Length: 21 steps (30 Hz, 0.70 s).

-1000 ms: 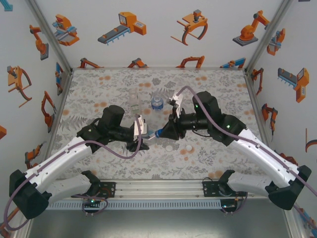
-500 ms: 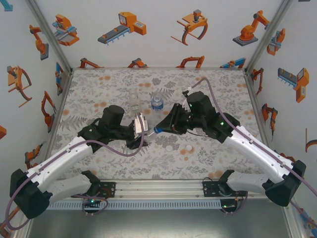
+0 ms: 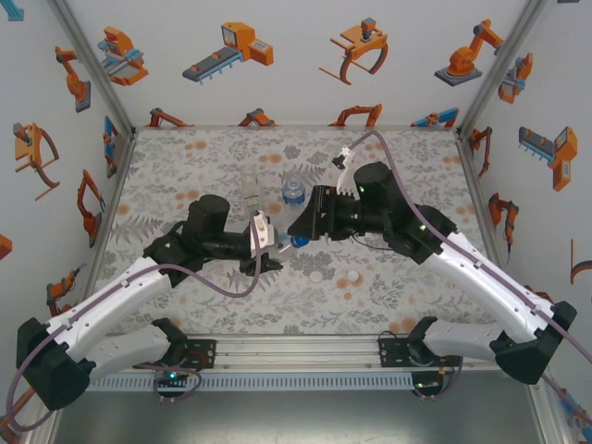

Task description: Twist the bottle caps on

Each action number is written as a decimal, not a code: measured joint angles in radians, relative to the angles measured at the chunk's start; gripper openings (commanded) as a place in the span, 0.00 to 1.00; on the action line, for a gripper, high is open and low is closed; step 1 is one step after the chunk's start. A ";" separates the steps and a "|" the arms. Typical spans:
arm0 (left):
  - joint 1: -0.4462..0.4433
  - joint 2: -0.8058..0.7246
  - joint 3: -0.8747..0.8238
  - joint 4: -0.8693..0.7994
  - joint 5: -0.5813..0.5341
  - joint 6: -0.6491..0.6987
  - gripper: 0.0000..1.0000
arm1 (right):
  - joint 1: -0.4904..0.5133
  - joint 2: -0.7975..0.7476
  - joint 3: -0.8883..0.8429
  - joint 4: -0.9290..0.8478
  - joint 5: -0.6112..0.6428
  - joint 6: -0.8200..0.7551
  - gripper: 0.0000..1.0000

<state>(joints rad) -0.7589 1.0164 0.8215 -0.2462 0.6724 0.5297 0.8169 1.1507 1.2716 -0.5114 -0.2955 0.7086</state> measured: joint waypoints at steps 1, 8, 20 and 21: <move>0.000 -0.002 0.000 0.000 0.004 0.000 0.00 | 0.000 -0.005 0.015 -0.001 -0.003 -0.060 0.65; 0.000 -0.011 0.000 -0.002 0.036 0.000 0.00 | 0.000 -0.020 0.104 -0.021 -0.122 -0.476 0.63; 0.000 -0.013 0.000 -0.016 0.078 0.000 0.00 | 0.000 -0.019 0.134 -0.200 -0.405 -1.232 0.56; 0.000 -0.013 0.000 -0.016 0.081 0.000 0.00 | 0.000 -0.017 0.134 -0.200 -0.417 -1.256 0.55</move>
<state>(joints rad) -0.7589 1.0039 0.8215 -0.2623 0.7532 0.5297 0.8173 1.1339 1.4055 -0.7113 -0.7128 -0.5476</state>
